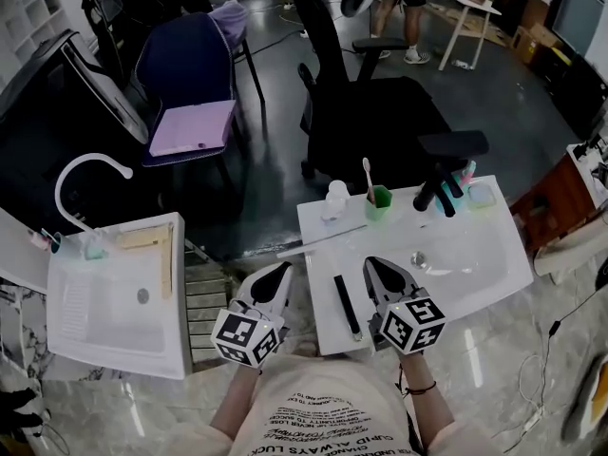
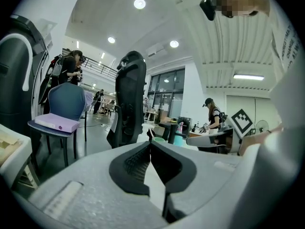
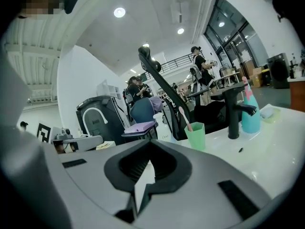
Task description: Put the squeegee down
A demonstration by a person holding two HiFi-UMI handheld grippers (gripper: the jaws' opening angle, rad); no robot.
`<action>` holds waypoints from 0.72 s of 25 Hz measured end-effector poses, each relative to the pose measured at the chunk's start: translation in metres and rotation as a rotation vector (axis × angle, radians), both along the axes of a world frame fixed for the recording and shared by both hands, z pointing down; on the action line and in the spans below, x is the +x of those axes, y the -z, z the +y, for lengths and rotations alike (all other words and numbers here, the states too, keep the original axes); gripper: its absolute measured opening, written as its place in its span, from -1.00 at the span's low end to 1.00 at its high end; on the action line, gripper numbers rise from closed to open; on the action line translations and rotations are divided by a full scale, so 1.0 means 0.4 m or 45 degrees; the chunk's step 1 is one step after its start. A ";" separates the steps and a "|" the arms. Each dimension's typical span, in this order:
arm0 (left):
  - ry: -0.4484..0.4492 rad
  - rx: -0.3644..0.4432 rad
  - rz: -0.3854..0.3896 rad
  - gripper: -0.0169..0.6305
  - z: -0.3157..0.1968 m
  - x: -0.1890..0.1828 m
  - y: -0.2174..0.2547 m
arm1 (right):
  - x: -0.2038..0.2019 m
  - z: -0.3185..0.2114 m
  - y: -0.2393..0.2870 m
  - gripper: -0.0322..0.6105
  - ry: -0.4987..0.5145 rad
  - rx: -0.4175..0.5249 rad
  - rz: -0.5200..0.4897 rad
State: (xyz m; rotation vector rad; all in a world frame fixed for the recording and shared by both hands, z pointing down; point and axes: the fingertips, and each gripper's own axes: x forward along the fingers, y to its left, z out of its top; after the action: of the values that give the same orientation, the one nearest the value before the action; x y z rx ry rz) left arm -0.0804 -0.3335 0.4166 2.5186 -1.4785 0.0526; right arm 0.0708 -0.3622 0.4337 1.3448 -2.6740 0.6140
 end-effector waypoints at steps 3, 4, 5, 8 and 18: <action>0.014 0.018 -0.013 -0.88 -0.001 -0.014 0.011 | 0.007 -0.007 0.029 -0.89 -0.006 0.054 -0.029; 0.021 0.022 -0.014 -0.88 -0.001 -0.020 0.014 | 0.009 -0.008 0.037 -0.89 -0.008 0.070 -0.033; 0.029 0.026 -0.015 -0.88 -0.001 -0.025 0.016 | 0.011 -0.010 0.044 -0.89 -0.011 0.084 -0.034; 0.047 0.037 -0.020 -0.88 -0.005 -0.038 0.023 | 0.016 -0.014 0.062 -0.89 -0.017 0.122 -0.035; 0.075 0.061 -0.041 -0.88 -0.010 -0.045 0.034 | 0.038 -0.022 0.087 -0.89 -0.097 0.213 0.020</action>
State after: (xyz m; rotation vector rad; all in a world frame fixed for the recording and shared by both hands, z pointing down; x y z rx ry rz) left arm -0.0984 -0.3375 0.4030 2.5209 -1.5836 0.0488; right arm 0.0862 -0.3709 0.3990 1.4912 -2.7249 0.3908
